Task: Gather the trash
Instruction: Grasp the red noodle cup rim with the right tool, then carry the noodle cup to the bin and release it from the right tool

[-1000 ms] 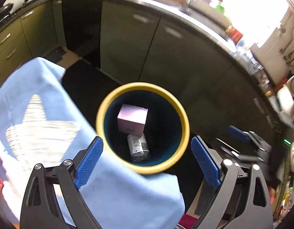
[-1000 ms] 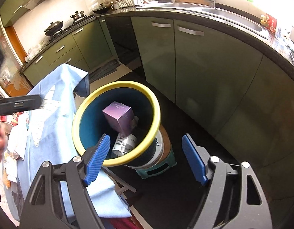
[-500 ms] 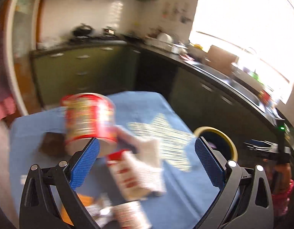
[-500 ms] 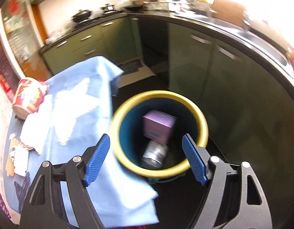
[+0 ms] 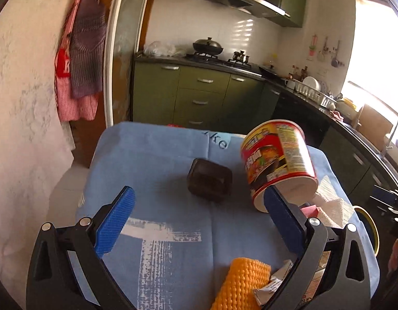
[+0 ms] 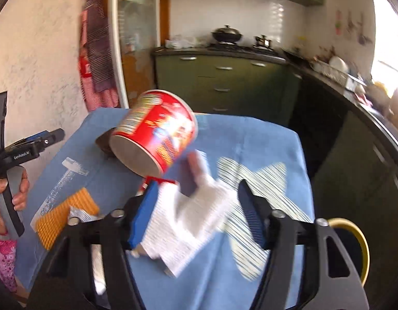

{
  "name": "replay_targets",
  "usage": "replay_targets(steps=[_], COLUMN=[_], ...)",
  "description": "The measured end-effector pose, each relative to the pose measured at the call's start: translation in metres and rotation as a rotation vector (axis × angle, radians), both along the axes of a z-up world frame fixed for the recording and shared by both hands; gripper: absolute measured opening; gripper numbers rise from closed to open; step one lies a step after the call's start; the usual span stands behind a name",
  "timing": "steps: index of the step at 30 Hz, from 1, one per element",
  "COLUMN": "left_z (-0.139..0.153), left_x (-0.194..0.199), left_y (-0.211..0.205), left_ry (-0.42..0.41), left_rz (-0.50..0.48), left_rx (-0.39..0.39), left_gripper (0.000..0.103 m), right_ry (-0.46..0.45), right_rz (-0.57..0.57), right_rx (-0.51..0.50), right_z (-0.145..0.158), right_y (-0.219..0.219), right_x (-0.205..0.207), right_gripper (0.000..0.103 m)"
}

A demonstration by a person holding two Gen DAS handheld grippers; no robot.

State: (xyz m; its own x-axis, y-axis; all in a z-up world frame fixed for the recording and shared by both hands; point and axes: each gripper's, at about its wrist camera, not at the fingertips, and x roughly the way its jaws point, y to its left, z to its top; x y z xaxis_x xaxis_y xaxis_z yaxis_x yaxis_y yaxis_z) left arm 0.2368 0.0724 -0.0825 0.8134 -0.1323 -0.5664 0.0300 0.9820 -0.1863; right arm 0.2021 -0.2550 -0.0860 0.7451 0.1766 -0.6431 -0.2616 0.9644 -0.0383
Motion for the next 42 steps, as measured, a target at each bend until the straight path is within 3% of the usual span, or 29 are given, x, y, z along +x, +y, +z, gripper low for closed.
replay_targets(steps=[5,9,14,18,20,22,27,36,42], left_z=[-0.016,-0.018,-0.015,-0.017,-0.016,-0.017,-0.015,-0.014,-0.016], left_x=[0.006,0.008,0.002,0.001,0.0,-0.001,-0.002,-0.003,-0.001], left_y=[0.001,0.002,0.0,-0.003,-0.005,-0.008,-0.009,-0.005,-0.003], left_ry=[0.023,0.025,0.027,0.029,0.03,0.029,0.021,0.01,0.013], left_rz=[0.007,0.011,0.005,-0.002,-0.01,-0.013,-0.008,0.009,0.018], left_rx=[-0.018,-0.037,-0.037,-0.034,-0.035,-0.03,-0.032,-0.043,-0.044], left_gripper=[0.098,0.098,0.098,0.098,0.098,0.098,0.098,0.098,0.098], right_ry=[0.004,-0.001,-0.007,-0.052,-0.073,-0.085,-0.096,0.037,0.071], right_rz=[0.077,0.087,0.068,0.067,0.068,0.07,0.067,0.058,0.04], right_rx=[-0.069,-0.132,-0.185,-0.186,-0.186,-0.183,-0.114,0.13,0.235], right_z=[-0.02,-0.035,-0.05,-0.049,-0.047,-0.044,-0.028,0.001,0.018], right_y=[0.055,0.079,0.088,0.091,0.09,0.088,0.076,0.036,0.012], right_x=[0.029,0.042,0.057,0.053,0.052,0.051,0.047,0.054,0.048], right_gripper=[0.04,0.036,0.03,0.023,0.014,0.014,0.011,0.009,0.006])
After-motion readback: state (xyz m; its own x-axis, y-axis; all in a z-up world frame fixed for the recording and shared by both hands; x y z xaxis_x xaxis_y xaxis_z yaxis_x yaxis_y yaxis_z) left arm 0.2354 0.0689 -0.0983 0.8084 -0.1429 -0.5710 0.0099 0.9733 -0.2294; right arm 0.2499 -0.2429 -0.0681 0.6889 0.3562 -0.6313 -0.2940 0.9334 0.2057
